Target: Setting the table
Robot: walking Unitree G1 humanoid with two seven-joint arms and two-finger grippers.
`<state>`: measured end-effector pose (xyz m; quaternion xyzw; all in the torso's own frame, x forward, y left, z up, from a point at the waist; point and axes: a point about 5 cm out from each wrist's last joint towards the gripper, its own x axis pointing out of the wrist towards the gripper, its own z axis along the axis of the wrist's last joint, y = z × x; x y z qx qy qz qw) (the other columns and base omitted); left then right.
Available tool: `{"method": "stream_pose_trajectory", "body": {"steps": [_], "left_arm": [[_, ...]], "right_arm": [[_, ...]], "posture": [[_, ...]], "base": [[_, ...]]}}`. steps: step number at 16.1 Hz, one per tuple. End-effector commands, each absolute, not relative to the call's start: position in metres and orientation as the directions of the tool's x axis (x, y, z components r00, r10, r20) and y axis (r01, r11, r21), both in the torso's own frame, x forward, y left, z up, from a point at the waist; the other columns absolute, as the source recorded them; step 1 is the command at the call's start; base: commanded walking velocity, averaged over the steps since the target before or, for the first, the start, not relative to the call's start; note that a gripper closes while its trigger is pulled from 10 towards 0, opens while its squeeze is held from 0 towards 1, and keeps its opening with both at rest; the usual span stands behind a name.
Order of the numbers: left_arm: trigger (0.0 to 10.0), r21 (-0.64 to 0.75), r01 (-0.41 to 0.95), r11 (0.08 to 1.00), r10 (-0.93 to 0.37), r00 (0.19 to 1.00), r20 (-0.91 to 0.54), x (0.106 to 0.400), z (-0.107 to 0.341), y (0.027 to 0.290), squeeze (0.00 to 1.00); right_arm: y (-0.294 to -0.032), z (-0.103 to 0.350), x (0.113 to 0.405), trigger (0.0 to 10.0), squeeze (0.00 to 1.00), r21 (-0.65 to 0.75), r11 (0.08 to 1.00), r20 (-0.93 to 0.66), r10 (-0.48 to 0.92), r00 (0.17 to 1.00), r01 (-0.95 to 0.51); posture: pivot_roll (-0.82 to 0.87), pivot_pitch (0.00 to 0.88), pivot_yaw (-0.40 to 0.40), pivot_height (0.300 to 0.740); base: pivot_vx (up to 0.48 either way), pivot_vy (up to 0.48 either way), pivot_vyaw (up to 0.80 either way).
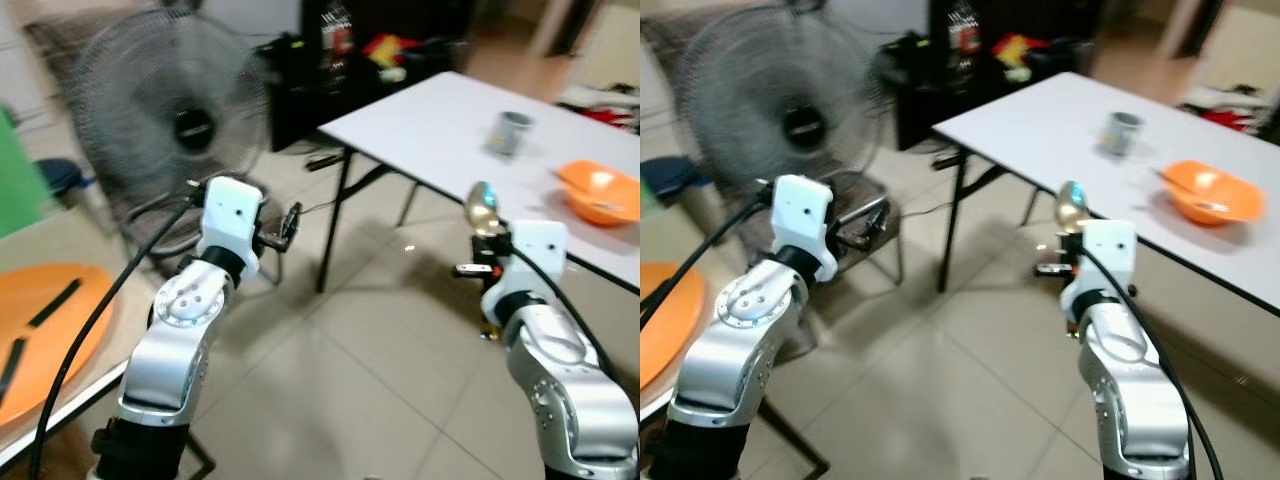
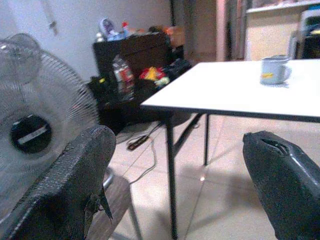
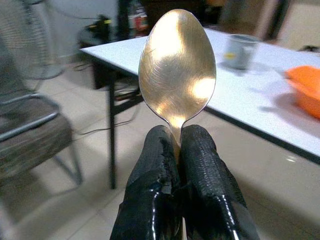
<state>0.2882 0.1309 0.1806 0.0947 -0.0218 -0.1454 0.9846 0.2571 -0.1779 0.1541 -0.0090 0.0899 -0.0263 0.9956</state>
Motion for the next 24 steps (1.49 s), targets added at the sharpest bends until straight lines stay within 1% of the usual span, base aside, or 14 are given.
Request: {"method": "stream_pose_trajectory", "body": {"steps": [1,3,13,18,24], "left_arm": [[10.0,0.192,0.278,0.941,-0.289,0.957,0.028,0.2891,0.1845,0.1343,0.0],[10.0,0.193,0.281,0.94,-0.292,0.956,0.026,0.2893,0.1843,0.1351,0.0],[10.0,0.201,0.313,0.928,-0.324,0.946,0.021,0.2915,0.1845,0.1338,0.0],[10.0,0.214,0.331,0.919,-0.342,0.94,0.015,0.2918,0.1835,0.1339,0.0],[10.0,0.219,0.34,0.915,-0.35,0.937,0.009,0.2928,0.1831,0.1355,0.0]], "right_arm": [[-0.1795,0.1592,0.2598,10.0,0.0,-0.02,0.997,-0.152,-0.074,0.986,0.072],[-0.1808,0.1599,0.2607,10.0,0.0,-0.015,0.996,-0.149,-0.089,0.985,0.088],[-0.182,0.1616,0.2637,10.0,0.0,0.003,0.995,-0.14,-0.099,0.985,0.101],[-0.1803,0.1613,0.2641,10.0,0.0,0.006,0.996,-0.143,-0.082,0.986,0.084],[-0.1792,0.1593,0.2648,10.0,0.0,-0.005,0.997,-0.145,-0.076,0.986,0.076]], "posture": [[0.08,0.0,-0.057,0.74],[0.07,0.0,-0.053,0.74],[0.07,0.0,-0.053,0.74],[0.07,0.0,-0.049,0.74],[0.07,0.0,-0.047,0.74]], "base": [[0.259,0.0,-0.58],[0.268,0.0,-0.49],[0.352,0.0,0.0],[0.37,0.0,-0.69],[0.371,0.0,0.0]]}}
